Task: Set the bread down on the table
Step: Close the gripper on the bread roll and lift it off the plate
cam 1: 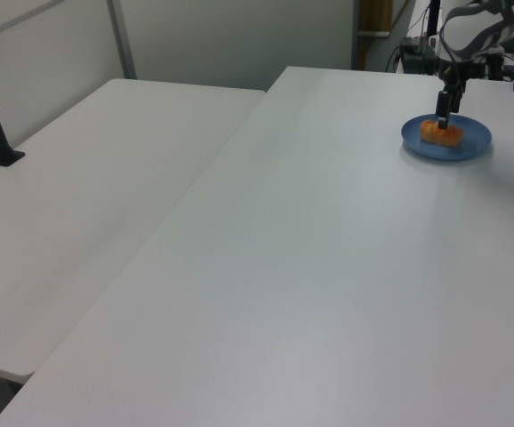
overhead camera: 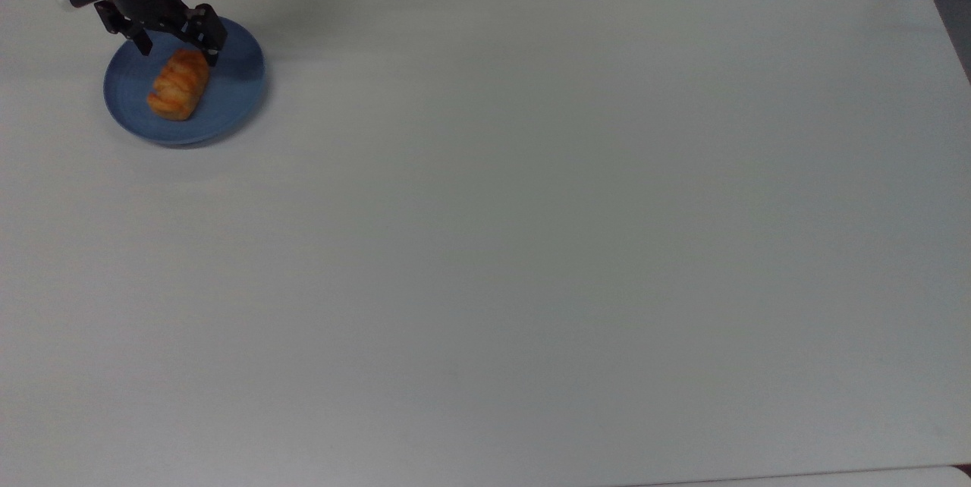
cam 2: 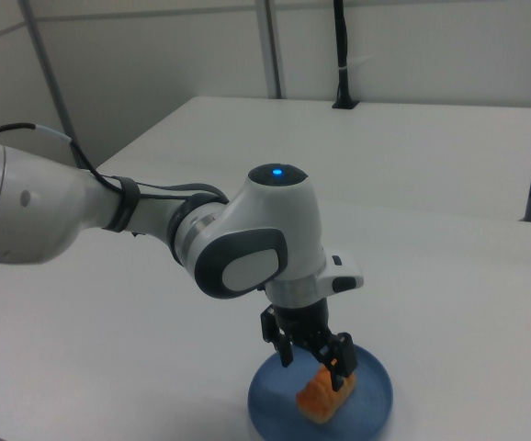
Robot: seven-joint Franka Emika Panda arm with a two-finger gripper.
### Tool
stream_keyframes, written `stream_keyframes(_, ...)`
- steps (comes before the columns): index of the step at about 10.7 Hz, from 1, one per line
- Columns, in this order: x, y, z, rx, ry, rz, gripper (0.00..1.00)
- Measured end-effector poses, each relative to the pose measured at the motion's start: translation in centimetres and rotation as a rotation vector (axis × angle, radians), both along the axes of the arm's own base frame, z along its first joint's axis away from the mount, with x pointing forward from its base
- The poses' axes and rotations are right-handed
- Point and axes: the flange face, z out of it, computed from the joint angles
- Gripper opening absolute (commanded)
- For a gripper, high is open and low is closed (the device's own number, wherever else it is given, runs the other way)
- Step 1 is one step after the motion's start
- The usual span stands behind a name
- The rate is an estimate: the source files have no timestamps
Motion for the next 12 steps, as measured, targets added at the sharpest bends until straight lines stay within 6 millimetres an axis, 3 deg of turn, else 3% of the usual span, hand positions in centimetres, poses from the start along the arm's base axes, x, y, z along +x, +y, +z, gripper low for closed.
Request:
stream_keyframes(2, 0.2, -0.7, -1.0, -0.019, -0.009, -0.007, 0.99)
stream_keyframes(12, 0.7, -0.7, -3.9, -0.05, -0.016, 0.002, 0.29)
